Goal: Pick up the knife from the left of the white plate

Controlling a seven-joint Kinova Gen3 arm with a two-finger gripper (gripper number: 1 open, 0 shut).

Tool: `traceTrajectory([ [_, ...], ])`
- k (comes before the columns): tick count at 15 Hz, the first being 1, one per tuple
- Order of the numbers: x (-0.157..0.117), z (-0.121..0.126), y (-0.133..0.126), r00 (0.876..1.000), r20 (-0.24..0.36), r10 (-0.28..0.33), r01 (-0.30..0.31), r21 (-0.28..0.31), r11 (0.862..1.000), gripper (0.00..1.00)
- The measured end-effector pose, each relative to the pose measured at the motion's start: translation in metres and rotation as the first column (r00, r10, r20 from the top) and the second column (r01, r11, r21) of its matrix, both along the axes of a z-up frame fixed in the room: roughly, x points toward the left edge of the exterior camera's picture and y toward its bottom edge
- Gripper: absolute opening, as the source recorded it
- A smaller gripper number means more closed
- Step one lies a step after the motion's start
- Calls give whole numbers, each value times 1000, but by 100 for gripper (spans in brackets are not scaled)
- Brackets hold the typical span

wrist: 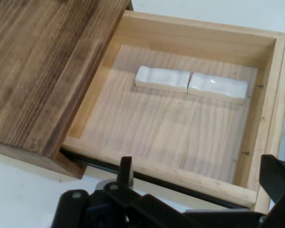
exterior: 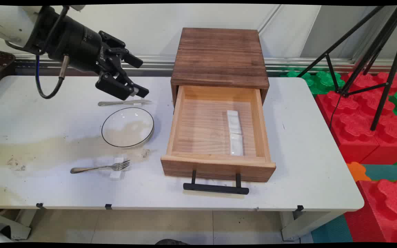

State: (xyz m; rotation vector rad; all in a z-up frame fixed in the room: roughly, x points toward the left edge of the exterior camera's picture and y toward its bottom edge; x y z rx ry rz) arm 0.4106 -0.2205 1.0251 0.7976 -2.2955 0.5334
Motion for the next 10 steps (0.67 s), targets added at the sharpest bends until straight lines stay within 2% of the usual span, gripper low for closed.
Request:
traceTrajectory([
  [5, 11, -5, -6, 999, 15, 43, -43, 17, 999, 100],
  [10, 32, -13, -27, 994, 75, 79, -83, 48, 995, 100],
])
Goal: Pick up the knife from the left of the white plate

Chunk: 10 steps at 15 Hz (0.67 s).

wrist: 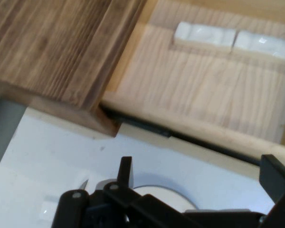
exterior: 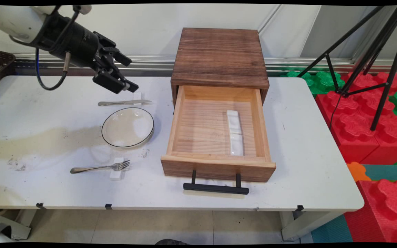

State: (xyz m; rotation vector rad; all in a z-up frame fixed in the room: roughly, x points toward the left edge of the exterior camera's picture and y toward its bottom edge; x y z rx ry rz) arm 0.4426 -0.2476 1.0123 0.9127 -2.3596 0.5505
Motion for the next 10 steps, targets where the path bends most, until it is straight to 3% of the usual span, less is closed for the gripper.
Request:
traceTrajectory([
  [10, 48, -29, -69, 986, 163, 24, -36, 75, 996, 100],
])
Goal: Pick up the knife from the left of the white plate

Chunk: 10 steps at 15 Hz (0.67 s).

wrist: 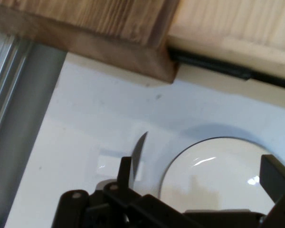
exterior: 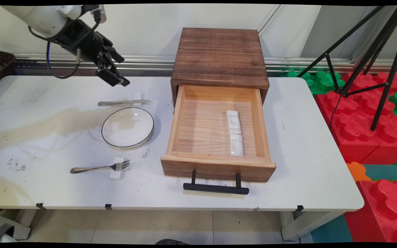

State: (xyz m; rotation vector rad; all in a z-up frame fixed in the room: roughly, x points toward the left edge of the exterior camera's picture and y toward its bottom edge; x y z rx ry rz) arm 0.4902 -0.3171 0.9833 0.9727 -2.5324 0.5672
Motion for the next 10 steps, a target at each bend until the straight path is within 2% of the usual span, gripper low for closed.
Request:
traceTrajectory([
  [4, 16, -16, -27, 999, 50, 21, -23, 37, 999, 100],
  [10, 40, -57, -82, 991, 131, 22, -38, 117, 992, 100],
])
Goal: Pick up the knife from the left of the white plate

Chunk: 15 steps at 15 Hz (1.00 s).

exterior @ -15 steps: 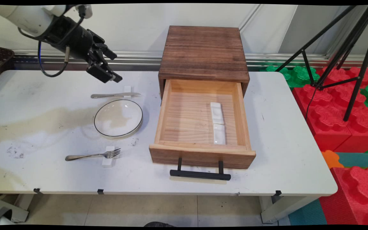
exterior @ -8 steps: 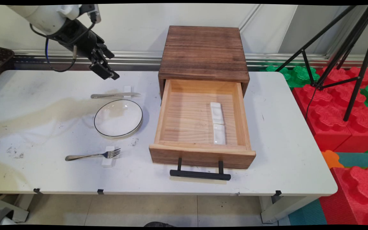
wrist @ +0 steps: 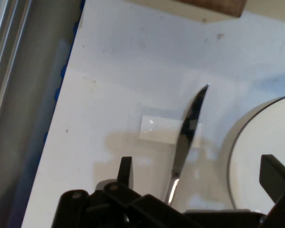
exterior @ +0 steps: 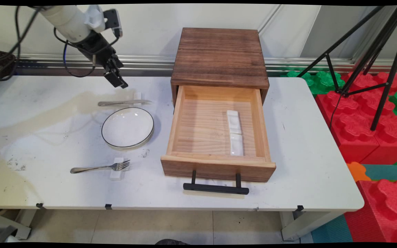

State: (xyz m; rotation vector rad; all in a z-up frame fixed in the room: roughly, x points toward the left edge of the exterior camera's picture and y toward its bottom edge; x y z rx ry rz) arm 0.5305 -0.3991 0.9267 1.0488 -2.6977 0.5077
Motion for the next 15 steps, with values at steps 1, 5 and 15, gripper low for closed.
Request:
traceTrajectory([
  [1, 4, -6, -7, 1000, 10, -1, 1, 12, 1000, 100],
  [5, 21, -34, -33, 999, 49, -23, 19, 72, 997, 100],
  [15, 47, -89, -68, 992, 66, -108, 96, 168, 981, 100],
])
